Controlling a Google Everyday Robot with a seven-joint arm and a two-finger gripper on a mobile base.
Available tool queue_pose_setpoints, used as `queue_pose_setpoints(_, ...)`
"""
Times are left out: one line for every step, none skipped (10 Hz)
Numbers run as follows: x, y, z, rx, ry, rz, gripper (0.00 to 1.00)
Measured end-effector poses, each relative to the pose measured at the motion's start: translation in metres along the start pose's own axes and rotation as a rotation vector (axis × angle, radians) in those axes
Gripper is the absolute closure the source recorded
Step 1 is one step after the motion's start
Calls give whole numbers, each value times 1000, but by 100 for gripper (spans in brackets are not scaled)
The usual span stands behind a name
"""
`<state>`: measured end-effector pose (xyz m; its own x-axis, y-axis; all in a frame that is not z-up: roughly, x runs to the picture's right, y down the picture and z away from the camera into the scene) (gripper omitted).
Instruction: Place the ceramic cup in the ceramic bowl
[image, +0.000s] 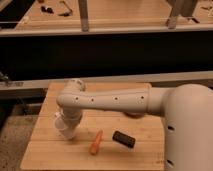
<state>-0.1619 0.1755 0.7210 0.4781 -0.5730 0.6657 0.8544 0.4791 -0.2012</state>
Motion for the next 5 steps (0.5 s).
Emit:
queue_pose_setpoints(7,5,-6,1,2,7,98)
queue_pose_setpoints(10,5,-11,4,3,9,98)
queue_pose_setpoints(12,4,-15,8,0,10,98)
queue_pose_setpoints(16,4,-18,11,3,14,98)
queue_pose_setpoints(23,5,-24,17,1,23,98)
